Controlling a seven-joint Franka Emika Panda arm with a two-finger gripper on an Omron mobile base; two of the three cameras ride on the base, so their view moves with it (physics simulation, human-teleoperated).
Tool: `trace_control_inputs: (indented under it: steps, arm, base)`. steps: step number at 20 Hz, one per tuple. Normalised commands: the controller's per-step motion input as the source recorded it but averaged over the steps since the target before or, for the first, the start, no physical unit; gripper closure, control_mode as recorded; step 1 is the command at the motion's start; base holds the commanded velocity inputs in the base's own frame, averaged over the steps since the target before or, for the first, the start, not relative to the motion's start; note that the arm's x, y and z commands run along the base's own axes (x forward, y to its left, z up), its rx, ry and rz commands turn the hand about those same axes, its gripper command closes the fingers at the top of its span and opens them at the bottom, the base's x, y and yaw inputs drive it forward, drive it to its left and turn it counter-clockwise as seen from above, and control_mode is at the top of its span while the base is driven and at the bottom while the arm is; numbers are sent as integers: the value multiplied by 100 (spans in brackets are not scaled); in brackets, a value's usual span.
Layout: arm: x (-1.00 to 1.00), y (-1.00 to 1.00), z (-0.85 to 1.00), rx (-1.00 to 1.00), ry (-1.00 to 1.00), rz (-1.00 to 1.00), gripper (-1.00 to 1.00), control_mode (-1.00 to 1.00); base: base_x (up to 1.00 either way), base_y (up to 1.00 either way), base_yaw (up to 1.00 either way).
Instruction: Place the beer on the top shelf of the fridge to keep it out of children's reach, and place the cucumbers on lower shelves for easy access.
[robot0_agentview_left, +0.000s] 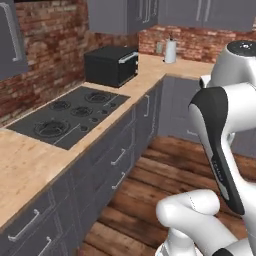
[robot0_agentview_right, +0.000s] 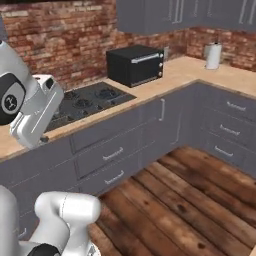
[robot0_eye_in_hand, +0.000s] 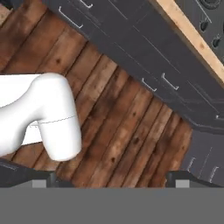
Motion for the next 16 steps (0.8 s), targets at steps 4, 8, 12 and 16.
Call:
trace_control_inputs:
  steps: [4, 8, 12, 16]
  arm:
    - [0, 0, 0, 0, 0, 0, -100, 100]
    - [0, 0, 0, 0, 0, 0, -100, 100]
    - [0, 0, 0, 0, 0, 0, -100, 100]
    - [0, 0, 0, 0, 0, 0, -100, 100]
  base:
    - [50, 10, 77]
    - [47, 13, 78]
    - [51, 16, 75]
    - [64, 16, 72]
